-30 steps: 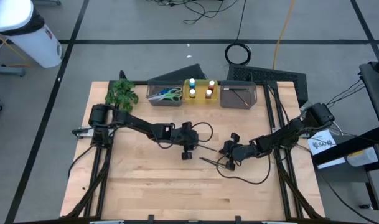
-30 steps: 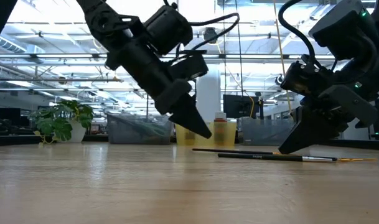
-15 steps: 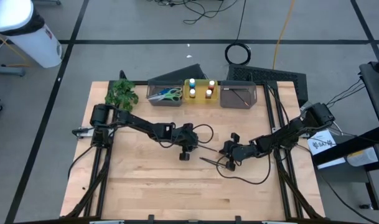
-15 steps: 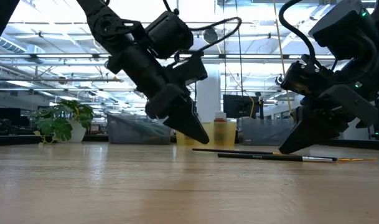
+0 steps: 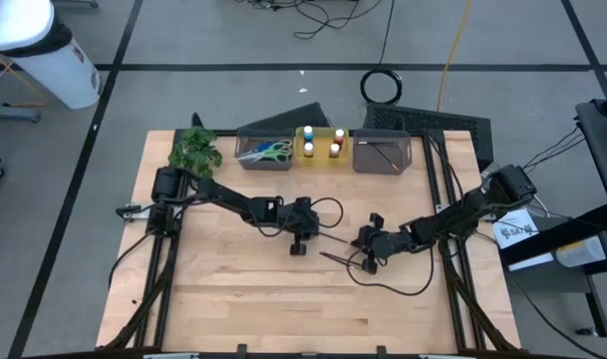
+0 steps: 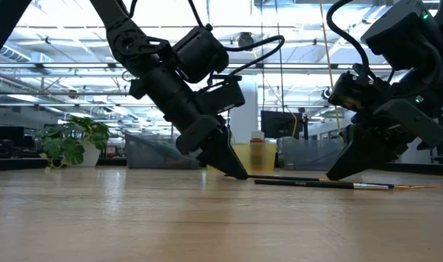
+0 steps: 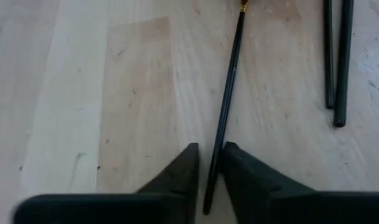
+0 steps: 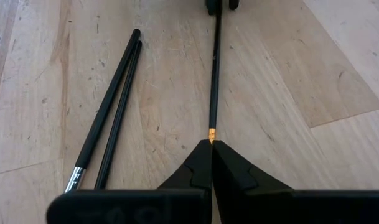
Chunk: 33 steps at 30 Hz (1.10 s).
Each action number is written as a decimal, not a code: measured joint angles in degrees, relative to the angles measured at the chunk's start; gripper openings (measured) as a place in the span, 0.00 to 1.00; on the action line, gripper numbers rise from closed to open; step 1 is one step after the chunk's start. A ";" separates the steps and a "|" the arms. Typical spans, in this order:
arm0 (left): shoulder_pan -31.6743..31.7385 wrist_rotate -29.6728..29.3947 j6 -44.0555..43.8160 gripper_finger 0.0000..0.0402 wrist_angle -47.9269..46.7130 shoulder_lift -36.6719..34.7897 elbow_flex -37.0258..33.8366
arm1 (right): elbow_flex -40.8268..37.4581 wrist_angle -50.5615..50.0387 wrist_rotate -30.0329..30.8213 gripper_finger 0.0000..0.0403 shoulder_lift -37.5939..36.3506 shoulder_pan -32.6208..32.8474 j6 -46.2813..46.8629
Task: Pick & Place Paint Supplies
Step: Put the top gold paintbrush into the right black bin
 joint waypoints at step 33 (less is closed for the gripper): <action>0.18 1.60 -0.17 0.00 -1.66 -4.09 -0.41 | -0.09 -1.83 1.66 0.00 -10.35 0.79 -8.35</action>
